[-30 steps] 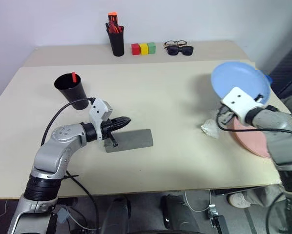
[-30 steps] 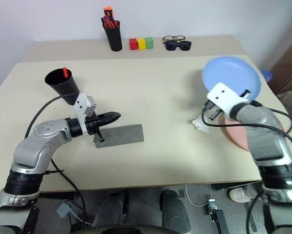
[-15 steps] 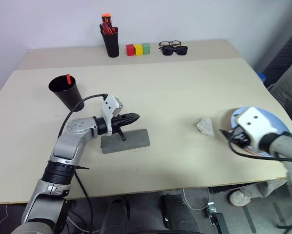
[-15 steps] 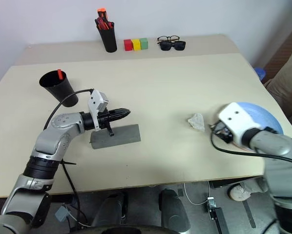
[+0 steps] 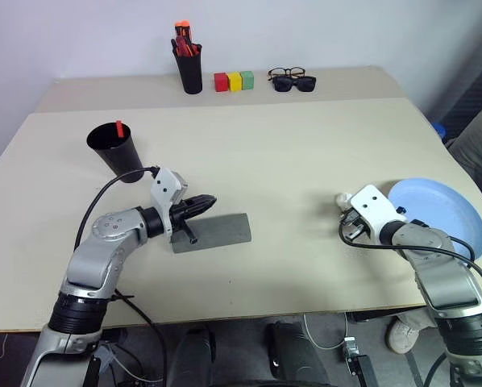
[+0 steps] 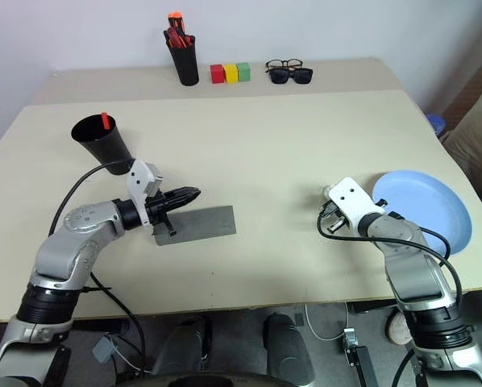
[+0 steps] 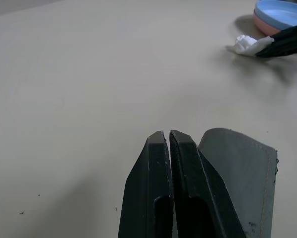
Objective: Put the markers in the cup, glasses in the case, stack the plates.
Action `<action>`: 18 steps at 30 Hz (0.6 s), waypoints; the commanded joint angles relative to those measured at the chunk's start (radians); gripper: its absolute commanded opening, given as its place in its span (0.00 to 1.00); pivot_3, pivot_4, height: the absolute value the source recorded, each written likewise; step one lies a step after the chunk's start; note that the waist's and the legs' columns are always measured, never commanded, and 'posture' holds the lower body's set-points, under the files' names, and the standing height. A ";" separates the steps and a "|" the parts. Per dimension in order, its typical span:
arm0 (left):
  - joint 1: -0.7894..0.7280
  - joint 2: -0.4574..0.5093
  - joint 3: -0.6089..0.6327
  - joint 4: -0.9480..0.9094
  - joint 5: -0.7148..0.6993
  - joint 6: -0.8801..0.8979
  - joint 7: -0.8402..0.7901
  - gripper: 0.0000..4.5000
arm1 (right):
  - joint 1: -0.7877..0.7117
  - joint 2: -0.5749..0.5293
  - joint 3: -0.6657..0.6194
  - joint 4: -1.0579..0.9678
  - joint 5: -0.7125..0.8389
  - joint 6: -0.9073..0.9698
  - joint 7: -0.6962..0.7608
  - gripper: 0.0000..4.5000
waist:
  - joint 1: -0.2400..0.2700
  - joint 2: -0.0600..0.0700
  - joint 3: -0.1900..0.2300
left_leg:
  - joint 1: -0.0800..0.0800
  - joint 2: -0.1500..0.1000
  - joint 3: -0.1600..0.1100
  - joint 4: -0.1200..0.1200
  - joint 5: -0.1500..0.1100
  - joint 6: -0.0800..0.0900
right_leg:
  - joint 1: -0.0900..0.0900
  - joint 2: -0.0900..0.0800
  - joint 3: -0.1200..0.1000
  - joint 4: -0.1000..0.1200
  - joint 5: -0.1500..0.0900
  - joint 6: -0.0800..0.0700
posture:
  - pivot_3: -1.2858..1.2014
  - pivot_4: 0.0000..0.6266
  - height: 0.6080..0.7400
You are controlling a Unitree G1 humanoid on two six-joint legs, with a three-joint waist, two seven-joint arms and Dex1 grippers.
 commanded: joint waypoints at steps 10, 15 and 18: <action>-0.098 -0.082 -0.001 0.116 0.016 -0.075 0.027 0.02 | 0.013 -0.141 -0.243 -0.071 -0.077 0.153 -0.119 0.31 | 0.014 0.000 0.000 | 0.000 0.000 0.000 0.000 0.000 0.000 | 0.000 0.000 0.000 0.000 0.000 0.000 | 0.52 0.24 1.00; -0.104 -0.097 0.005 0.140 0.041 -0.115 0.053 0.02 | 0.007 -0.144 -0.216 -0.045 -0.095 0.115 -0.141 0.86 | 0.012 0.000 0.000 | 0.000 0.000 0.001 0.000 0.000 0.000 | 0.000 0.000 0.001 0.000 0.000 0.000 | 0.52 0.24 1.00; -0.086 -0.092 0.042 0.128 0.040 -0.120 0.087 0.02 | -0.046 -0.132 -0.192 -0.015 -0.080 0.055 -0.137 0.86 | 0.012 0.000 0.000 | 0.001 0.000 0.001 0.000 0.000 0.000 | 0.000 0.000 0.001 0.000 0.000 0.000 | 0.52 0.24 1.00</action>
